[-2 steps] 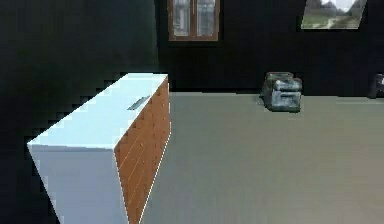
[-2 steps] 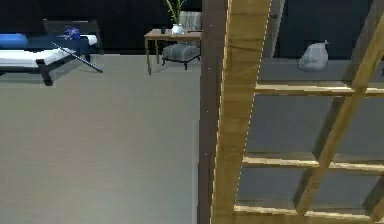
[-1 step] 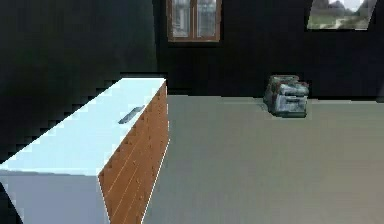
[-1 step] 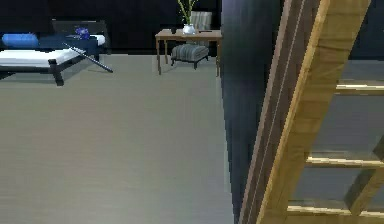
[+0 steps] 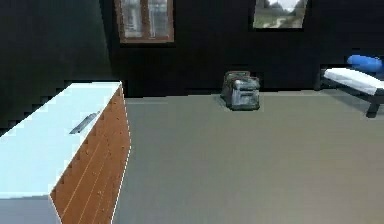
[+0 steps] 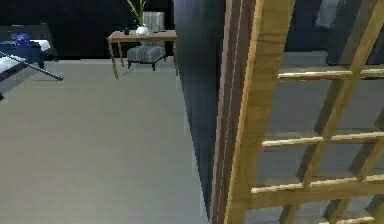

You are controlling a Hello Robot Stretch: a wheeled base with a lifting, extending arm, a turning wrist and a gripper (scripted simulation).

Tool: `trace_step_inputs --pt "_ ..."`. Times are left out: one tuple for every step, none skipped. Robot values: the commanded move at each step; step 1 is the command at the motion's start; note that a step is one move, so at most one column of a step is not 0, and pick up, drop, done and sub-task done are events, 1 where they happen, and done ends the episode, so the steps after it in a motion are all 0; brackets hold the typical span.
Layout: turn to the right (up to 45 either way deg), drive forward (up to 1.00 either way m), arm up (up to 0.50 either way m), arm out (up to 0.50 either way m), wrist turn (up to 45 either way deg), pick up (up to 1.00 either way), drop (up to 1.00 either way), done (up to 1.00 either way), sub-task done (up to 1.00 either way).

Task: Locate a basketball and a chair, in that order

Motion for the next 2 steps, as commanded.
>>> trace_step_inputs --pt "0.0 0.1 0.0 0.0 0.0 0.0 0.0 0.0 0.0" --pt "45.0 0.0 0.0 0.0 0.0 0.0 0.0 0.0 0.0"
